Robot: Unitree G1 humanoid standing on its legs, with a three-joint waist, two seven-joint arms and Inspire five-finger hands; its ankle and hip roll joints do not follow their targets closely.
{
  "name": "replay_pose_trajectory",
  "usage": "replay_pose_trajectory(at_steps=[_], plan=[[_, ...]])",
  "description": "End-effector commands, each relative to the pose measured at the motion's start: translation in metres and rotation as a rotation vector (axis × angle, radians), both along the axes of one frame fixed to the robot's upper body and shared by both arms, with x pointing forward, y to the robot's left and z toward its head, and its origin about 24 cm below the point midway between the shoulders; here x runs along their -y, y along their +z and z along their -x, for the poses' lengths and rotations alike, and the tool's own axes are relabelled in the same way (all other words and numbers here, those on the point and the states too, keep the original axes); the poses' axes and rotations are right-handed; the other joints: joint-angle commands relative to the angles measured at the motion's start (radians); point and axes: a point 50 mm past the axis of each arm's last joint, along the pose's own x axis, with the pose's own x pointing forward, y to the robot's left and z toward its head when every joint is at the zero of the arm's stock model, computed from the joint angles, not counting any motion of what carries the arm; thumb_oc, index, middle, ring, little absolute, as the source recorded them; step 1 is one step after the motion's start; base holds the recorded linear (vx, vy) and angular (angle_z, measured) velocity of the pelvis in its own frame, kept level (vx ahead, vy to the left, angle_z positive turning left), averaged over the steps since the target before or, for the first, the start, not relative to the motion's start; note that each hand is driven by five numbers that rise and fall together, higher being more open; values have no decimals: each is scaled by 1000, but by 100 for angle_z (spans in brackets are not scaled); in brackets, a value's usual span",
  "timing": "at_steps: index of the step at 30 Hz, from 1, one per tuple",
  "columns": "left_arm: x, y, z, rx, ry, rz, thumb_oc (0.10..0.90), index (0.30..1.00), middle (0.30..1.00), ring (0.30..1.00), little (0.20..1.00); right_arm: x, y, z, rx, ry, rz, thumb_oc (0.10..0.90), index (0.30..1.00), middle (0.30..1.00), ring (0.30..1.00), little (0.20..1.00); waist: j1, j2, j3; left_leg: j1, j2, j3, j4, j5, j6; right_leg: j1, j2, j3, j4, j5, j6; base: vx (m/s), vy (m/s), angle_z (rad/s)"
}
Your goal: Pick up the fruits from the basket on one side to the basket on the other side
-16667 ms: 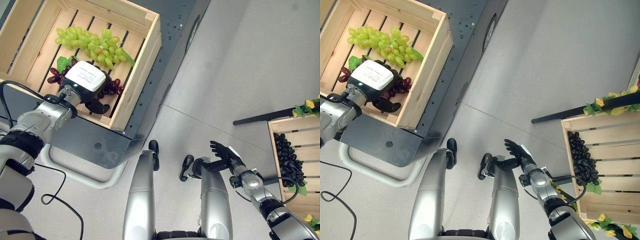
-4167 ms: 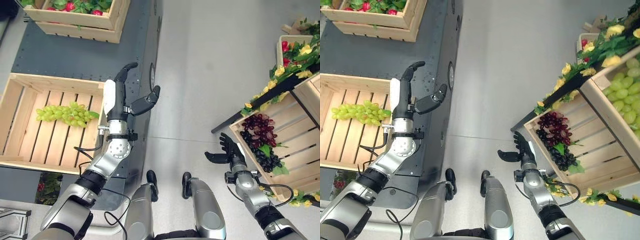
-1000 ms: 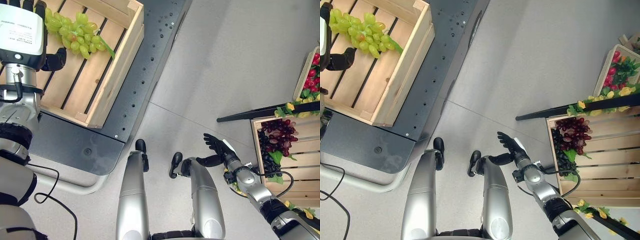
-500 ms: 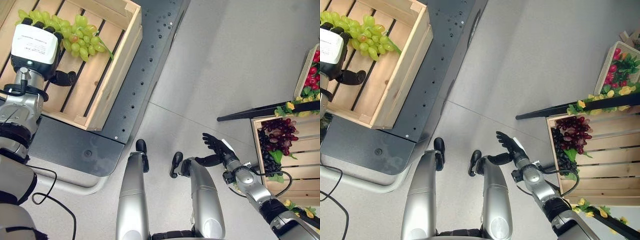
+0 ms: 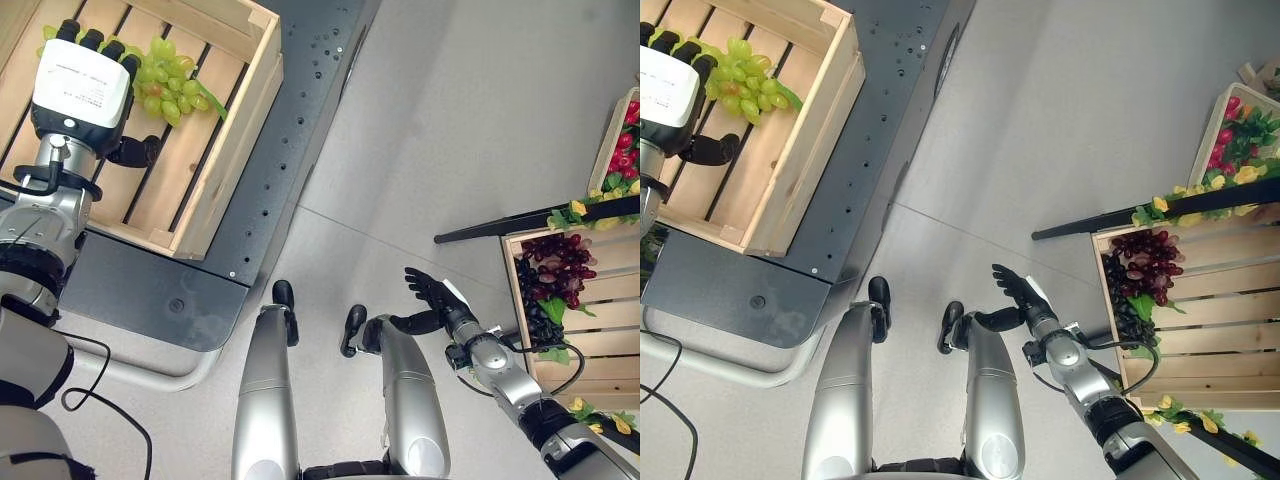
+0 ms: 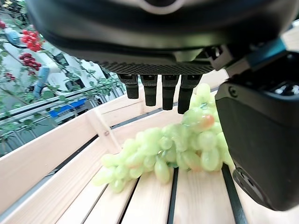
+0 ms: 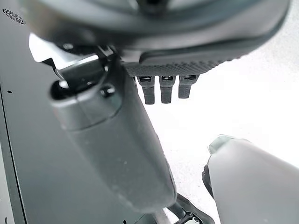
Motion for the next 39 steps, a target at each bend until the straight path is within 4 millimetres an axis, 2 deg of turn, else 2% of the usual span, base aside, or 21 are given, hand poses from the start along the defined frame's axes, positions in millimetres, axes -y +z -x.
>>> replay_pose_trajectory(at_steps=[1, 3, 8, 10, 17, 22, 27, 33, 39], plan=[[-5, 58, 18, 363, -17, -9, 800, 900, 900, 900, 900, 13, 16, 0, 87, -1, -18, 800, 900, 900, 900, 900, 1, 45, -10, 185, -21, 51, -91, -165, 12, 47, 36, -4, -93, 100, -5, 0, 0, 0], [-5, 61, 21, 416, -25, -19, 800, 900, 900, 900, 900, 12, 13, 3, 83, -1, -24, 800, 900, 900, 900, 900, 3, 41, -10, 180, -21, 46, -83, -168, 12, 47, 37, -7, -90, 97, -8, -1, -39, -1], [0, 67, 18, 410, -17, -46, 800, 900, 900, 900, 900, 9, 11, 3, 76, 1, -30, 800, 900, 900, 900, 900, 4, 37, -10, 180, -22, 40, -75, -169, 9, 50, 40, -9, -83, 91, -13, 2, -6, 0], [0, 77, 19, 442, 3, -23, 800, 900, 900, 900, 900, 9, 12, 2, 75, 4, -19, 800, 900, 900, 900, 900, -2, 39, -10, 174, -20, 45, -72, -169, 10, 40, 39, -5, -77, 91, -14, 5, 51, -2], [-2, 92, 22, 468, 49, 2, 800, 900, 900, 900, 900, 11, 10, 5, 74, -2, -24, 800, 900, 900, 900, 900, -10, 34, -10, 164, -19, 50, -64, -176, 15, 28, 40, -1, -72, 103, -5, 7, 22, 0], [-2, 98, 17, 363, 89, 19, 800, 900, 900, 900, 900, 13, 12, 4, 79, -5, -28, 800, 900, 900, 900, 900, -18, 29, -10, 158, -17, 57, -64, -181, 19, 20, 40, 2, -77, 118, 6, 17, 37, -1], [-3, 93, 14, 294, 79, 72, 800, 900, 900, 900, 900, 15, 13, 4, 73, -13, -19, 800, 900, 900, 900, 900, -23, 32, -10, 148, -19, 63, -69, -179, 21, 8, 41, 8, -85, 130, 14, 15, 49, -4], [0, 89, 7, 182, 4, 218, 800, 900, 900, 900, 900, 16, 14, 5, 84, -20, -19, 800, 900, 900, 900, 900, -26, 29, -10, 132, -18, 69, -76, -177, 23, -7, 43, 7, -99, 145, 24, 4, 25, -2], [-5, 91, 6, 95, 47, 323, 800, 900, 900, 900, 900, 18, 16, 6, 95, -26, -17, 800, 900, 900, 900, 900, -29, 23, -10, 111, -15, 68, -74, -176, 25, -24, 43, 1, -104, 153, 29, 0, 5, 0]])
